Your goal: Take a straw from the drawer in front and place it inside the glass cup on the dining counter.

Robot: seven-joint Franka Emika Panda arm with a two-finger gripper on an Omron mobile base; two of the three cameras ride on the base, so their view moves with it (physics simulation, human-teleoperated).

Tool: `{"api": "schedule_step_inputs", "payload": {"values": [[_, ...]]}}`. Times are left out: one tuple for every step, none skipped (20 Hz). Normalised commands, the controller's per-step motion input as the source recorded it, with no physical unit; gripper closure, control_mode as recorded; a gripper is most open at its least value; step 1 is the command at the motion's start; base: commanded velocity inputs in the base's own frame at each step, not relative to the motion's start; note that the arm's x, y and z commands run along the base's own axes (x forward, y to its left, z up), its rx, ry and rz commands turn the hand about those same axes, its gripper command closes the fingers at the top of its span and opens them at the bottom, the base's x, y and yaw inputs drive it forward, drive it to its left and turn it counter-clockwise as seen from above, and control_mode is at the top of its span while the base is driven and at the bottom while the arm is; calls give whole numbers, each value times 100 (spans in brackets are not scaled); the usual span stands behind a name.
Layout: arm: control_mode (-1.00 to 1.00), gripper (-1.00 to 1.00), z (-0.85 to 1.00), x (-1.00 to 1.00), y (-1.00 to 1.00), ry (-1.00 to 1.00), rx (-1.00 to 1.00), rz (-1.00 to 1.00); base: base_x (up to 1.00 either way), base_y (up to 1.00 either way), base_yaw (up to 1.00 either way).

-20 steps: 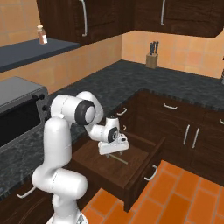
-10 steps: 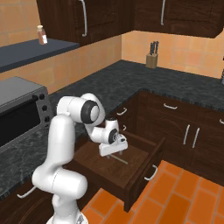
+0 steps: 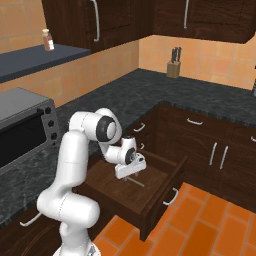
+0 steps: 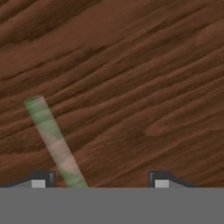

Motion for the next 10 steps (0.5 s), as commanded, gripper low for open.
{"api": "schedule_step_inputs", "payload": {"values": [[-100, -100, -38, 0, 0, 0, 1, 8, 0, 0, 0], [-100, -100, -38, 0, 0, 0, 0, 8, 0, 0, 0], [-100, 100, -35, -4, -8, 0, 0, 7, 0, 0, 0], [-100, 100, -38, -14, -14, 0, 0, 7, 0, 0, 0], [-100, 100, -44, -14, -18, 0, 0, 6, 0, 0, 0], [-100, 100, -46, -18, -23, -1, 0, 6, 0, 0, 0], [-100, 100, -49, -18, -20, -3, 0, 5, 0, 0, 0], [-100, 100, -51, -18, -19, -3, 0, 5, 0, 0, 0], [-100, 100, -51, -19, -17, -4, 0, 5, 0, 0, 0], [-100, 100, -54, -17, -15, -5, 0, 4, 0, 0, 0]]}}
